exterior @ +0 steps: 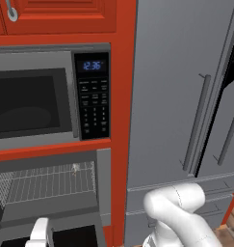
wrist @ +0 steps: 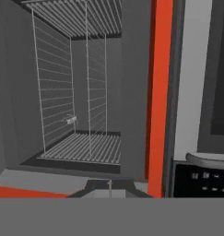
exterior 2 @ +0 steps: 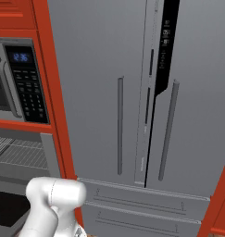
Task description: Take the fish from the oven and place it on the plate on the counter.
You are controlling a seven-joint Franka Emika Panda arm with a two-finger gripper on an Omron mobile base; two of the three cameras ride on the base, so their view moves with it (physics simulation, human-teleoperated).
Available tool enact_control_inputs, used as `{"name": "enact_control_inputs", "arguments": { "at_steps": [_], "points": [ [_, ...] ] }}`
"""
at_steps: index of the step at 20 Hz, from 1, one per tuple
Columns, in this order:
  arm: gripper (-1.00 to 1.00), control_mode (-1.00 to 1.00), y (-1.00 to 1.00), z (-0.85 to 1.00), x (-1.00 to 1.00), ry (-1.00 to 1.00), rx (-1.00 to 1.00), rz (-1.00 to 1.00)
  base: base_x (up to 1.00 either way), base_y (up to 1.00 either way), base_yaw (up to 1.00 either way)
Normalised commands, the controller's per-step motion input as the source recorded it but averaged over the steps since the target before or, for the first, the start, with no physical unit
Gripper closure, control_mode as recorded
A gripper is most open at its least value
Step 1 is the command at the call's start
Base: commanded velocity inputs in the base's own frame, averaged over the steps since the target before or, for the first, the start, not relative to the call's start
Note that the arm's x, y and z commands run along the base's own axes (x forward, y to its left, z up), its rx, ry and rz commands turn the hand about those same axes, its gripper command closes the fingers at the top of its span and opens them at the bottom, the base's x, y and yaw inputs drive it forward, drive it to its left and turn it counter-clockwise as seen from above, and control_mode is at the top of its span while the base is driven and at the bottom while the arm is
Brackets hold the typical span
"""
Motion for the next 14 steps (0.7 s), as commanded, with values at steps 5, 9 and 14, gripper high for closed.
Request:
{"name": "enact_control_inputs", "arguments": {
  "at_steps": [5, 9, 14],
  "points": [
    [1.0, -1.0, -0.15, -0.29, 0.95, 0.0, 0.0, 0.0, 0.0, 0.0, 0.0],
    [1.0, -1.0, 0.01, -0.14, 0.66, 0.0, 0.0, 0.0, 0.0, 0.0, 0.0],
    [-1.0, -1.0, 0.19, -0.03, 0.57, 0.07, -0.05, -0.03, 0.0, 0.0, 0.0]
  ]
}}
